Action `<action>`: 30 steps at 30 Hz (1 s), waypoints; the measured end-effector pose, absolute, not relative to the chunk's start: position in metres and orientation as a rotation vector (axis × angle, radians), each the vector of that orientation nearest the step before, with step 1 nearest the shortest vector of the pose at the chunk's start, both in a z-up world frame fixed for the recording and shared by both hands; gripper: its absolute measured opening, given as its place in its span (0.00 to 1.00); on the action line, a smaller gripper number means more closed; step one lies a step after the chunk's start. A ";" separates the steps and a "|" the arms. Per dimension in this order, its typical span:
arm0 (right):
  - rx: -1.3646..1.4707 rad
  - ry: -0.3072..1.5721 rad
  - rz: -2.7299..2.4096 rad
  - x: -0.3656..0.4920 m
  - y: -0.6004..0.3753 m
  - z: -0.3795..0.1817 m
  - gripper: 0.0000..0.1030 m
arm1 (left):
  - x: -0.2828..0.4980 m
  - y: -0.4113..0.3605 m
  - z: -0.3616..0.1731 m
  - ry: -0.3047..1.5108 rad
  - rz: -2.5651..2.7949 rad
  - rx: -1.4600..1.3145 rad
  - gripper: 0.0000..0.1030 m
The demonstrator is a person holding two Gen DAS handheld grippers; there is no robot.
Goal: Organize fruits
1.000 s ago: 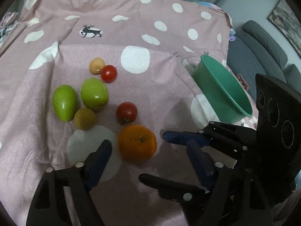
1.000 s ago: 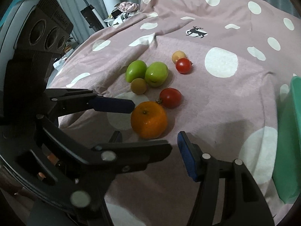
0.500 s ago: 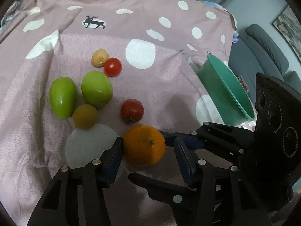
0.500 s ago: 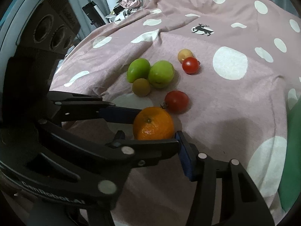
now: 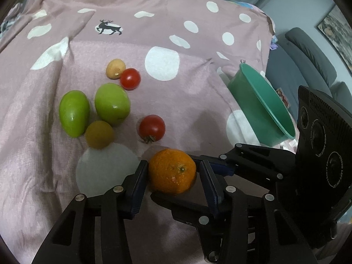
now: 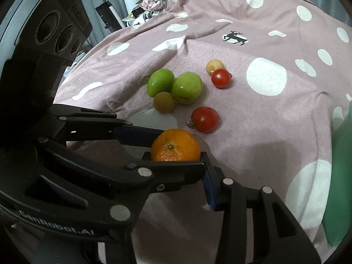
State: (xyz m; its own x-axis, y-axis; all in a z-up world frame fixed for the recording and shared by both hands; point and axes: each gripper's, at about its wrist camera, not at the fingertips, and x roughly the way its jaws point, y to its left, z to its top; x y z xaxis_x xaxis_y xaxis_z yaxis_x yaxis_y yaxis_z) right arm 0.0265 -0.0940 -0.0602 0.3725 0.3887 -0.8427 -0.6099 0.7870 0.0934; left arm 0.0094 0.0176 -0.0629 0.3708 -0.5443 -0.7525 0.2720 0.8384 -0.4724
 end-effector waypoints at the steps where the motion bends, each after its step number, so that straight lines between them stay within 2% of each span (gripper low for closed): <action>1: -0.249 0.996 0.646 0.025 -0.095 -0.059 0.42 | 0.008 0.016 -0.062 1.069 -0.535 -0.286 0.47; 17: -0.219 0.928 0.612 0.004 -0.119 -0.036 0.42 | -0.004 -0.013 -0.033 1.036 -0.572 -0.202 0.47; 30: -0.153 0.795 0.500 -0.003 -0.171 0.001 0.42 | 0.005 -0.072 0.008 0.947 -0.668 -0.066 0.47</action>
